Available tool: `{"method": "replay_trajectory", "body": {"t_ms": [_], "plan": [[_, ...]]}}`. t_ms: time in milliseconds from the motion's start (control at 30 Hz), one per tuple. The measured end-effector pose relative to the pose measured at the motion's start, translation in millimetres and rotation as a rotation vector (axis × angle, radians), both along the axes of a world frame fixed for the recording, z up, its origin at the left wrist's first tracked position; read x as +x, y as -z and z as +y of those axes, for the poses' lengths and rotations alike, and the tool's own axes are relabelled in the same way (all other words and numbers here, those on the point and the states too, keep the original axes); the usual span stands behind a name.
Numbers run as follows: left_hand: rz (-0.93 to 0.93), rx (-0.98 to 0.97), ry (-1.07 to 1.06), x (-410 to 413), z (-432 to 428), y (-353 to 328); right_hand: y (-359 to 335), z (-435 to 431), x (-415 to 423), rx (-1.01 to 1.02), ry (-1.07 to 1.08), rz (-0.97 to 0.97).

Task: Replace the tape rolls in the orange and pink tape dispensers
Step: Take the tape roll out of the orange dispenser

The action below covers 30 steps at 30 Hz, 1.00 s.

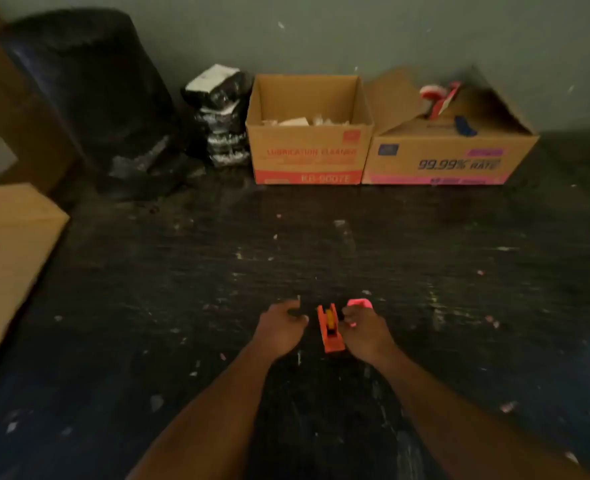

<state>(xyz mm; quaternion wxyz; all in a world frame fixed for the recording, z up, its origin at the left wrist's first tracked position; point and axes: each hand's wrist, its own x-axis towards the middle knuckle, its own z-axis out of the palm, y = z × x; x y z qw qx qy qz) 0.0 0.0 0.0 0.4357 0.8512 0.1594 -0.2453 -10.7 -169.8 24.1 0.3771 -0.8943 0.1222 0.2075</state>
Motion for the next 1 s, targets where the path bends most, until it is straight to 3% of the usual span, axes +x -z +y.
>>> {"method": "replay_trajectory", "body": {"t_ms": [200, 400, 567, 767, 1000], "plan": [[0.173, -0.262, -0.21, -1, -25, 48, 45, 17, 1, -0.024, 0.075, 0.019], [0.152, -0.386, -0.349, -3, -28, 32, 43, 20, 10, 0.077, 0.125, -0.063], [0.095, -0.409, -0.331, -8, -18, 7, 30, 13, 11, 0.226, 0.216, -0.077], [0.066, -0.438, -0.276, -9, -14, -24, 2, 1, 12, 0.629, 0.314, 0.153], [0.043, -0.47, -0.231, -9, -13, -35, -9, -9, 16, 0.719, 0.251, 0.201]]}}
